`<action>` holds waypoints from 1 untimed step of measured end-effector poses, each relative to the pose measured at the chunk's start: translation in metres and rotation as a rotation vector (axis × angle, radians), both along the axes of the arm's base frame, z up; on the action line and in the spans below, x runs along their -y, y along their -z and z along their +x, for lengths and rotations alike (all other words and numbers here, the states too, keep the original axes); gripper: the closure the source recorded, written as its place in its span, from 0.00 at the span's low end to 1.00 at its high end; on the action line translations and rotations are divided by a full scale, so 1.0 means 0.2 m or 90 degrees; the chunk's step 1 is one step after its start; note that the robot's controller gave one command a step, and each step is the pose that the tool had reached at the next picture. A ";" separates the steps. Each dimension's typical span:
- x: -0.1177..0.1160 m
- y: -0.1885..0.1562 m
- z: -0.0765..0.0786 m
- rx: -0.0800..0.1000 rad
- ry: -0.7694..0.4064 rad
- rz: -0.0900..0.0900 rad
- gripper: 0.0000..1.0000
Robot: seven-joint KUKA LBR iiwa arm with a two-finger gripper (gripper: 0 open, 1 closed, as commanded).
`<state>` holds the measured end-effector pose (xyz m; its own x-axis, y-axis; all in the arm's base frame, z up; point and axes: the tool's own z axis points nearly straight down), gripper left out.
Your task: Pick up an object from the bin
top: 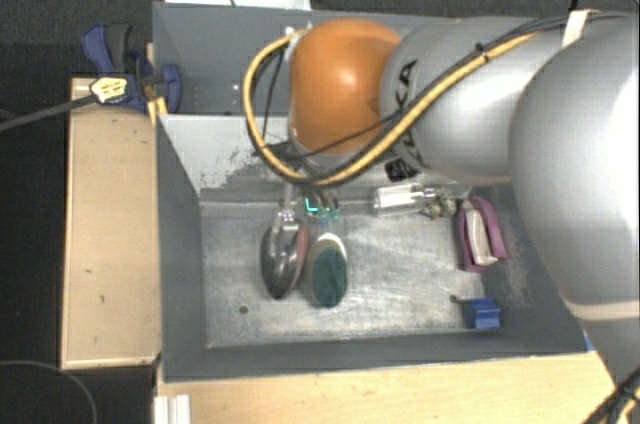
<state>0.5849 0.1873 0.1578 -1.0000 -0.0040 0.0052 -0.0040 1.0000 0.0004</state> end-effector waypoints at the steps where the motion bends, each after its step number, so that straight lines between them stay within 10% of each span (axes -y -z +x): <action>1: 0.15 0.43 -0.02 0.008 -0.353 0.001 0.00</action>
Offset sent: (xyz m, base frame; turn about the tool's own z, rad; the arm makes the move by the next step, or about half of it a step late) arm -0.0055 -0.0300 -0.0878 -0.5567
